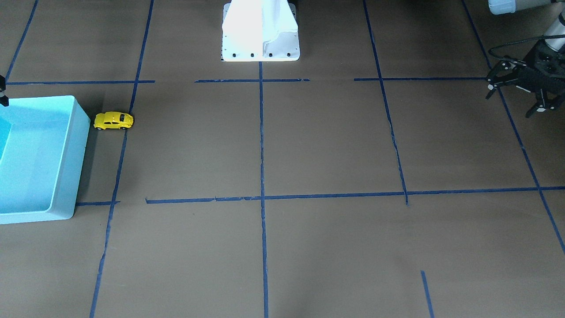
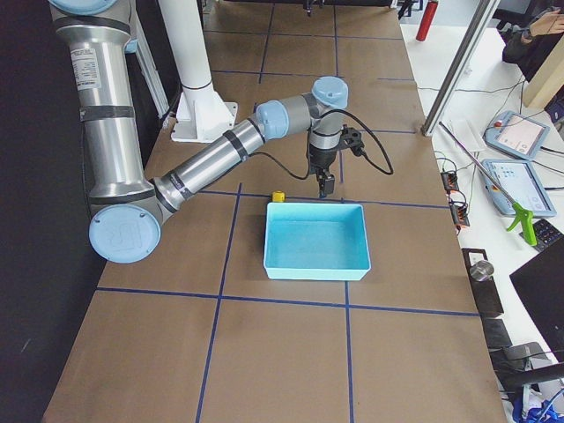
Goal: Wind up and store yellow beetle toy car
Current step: 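Move the right gripper down over the car beside the bin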
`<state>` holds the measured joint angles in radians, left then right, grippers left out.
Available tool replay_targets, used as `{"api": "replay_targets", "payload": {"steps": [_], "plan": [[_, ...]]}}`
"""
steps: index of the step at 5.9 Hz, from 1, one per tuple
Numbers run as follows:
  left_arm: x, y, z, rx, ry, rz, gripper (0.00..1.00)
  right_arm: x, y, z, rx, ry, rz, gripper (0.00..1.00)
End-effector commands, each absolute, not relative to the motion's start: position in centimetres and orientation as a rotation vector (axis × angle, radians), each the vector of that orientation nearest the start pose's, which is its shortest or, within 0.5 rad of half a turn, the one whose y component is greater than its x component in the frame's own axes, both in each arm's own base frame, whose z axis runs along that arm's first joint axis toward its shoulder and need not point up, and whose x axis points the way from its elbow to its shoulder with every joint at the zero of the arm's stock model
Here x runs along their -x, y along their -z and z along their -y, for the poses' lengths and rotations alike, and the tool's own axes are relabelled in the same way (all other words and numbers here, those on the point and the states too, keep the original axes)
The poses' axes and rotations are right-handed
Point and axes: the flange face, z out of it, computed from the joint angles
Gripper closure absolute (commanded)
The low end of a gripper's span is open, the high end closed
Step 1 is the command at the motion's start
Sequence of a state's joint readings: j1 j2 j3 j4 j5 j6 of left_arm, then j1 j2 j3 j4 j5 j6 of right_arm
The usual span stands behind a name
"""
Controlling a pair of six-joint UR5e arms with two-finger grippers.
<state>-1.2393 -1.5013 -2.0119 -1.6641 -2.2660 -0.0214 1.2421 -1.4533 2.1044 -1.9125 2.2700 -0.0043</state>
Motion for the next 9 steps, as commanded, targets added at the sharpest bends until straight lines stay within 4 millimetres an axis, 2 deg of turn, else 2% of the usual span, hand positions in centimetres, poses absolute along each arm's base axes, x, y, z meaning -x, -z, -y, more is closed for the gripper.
{"api": "replay_targets", "payload": {"steps": [1, 2, 3, 4, 5, 6, 7, 8, 9], "plan": [[-0.3, -57.3, 45.7, -0.115, -0.143, -0.892, 0.0, 12.2, -35.7, 47.4, -0.318, 0.688, 0.737, 0.0], [0.7, -58.9, 45.2, -0.089, -0.107, -0.889, 0.0, 17.2, -33.7, 45.6, -0.332, 0.808, 0.756, 0.0], [2.3, -60.2, 44.3, -0.046, -0.046, -0.878, 0.0, 21.0, -31.8, 43.7, -0.356, 0.913, 0.759, 0.0], [3.2, -60.3, 44.3, -0.049, -0.025, -0.864, 0.0, 25.1, -30.6, 41.6, -0.373, 1.015, 0.759, 0.0], [3.5, -60.4, 44.2, -0.039, -0.011, -0.861, 0.0, 28.1, -30.4, 39.9, -0.391, 1.089, 0.746, 0.0], [3.8, -60.3, 44.5, 0.01, 0.021, -0.84, 0.0, 29.2, -31.3, 38.8, -0.457, 1.145, 0.715, 0.0], [4.1, -60.1, 44.5, 0.007, 0.021, -0.801, 0.0, 29.7, -33.4, 37.9, -0.511, 1.252, 0.688, 0.0], [4.3, -61.6, 43.9, 0.034, 0.034, -0.794, 0.0, 29.8, -34.8, 36.8, -0.527, 1.291, 0.686, 0.0], [4.3, -62.8, 43.9, 0.053, 0.036, -0.791, 0.0, 29.1, -38.4, 35.2, -0.591, 1.368, 0.621, 0.0]]}}
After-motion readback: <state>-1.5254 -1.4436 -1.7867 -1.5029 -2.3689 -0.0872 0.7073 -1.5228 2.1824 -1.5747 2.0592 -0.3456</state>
